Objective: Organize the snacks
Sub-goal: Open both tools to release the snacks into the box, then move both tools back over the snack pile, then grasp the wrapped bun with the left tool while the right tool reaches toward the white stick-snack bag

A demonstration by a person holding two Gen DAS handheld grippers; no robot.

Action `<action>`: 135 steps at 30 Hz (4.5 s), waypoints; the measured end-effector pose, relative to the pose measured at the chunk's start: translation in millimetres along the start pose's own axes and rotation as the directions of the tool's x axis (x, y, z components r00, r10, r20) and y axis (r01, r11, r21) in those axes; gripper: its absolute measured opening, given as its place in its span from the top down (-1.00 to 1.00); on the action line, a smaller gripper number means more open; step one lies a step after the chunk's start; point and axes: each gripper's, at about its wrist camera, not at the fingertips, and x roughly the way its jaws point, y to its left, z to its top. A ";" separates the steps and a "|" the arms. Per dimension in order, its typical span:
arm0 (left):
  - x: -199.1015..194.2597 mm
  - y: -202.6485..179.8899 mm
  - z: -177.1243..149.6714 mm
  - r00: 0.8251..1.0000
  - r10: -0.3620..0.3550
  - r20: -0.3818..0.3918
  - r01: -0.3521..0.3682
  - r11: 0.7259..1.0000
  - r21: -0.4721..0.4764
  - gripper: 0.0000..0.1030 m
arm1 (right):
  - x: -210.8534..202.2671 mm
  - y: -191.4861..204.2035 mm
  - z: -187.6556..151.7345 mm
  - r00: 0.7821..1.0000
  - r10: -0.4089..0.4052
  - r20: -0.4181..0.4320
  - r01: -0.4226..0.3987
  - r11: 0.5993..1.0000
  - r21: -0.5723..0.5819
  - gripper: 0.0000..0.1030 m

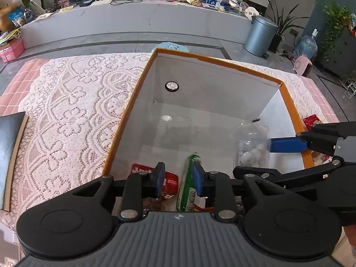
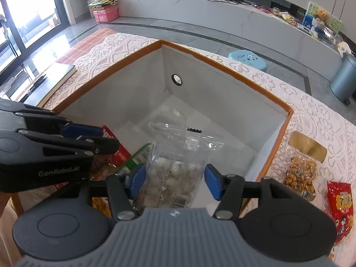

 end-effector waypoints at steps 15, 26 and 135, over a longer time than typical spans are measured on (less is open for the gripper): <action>-54.8 -21.6 -7.2 0.991 -0.005 0.135 0.006 1.000 -0.005 -0.09 | -63.1 -3.8 -14.2 0.990 -0.032 0.137 0.016 0.993 0.116 -0.36; -104.1 -72.7 -28.7 0.946 -0.052 0.320 0.031 0.997 0.069 -0.24 | -146.6 -24.9 -73.9 0.933 -0.162 0.321 0.073 0.960 0.270 -0.47; 93.8 -272.2 -34.4 0.976 -0.160 -0.146 0.205 0.897 0.391 0.20 | -74.1 -244.4 -250.5 0.953 -0.265 0.144 0.054 0.621 0.782 -0.04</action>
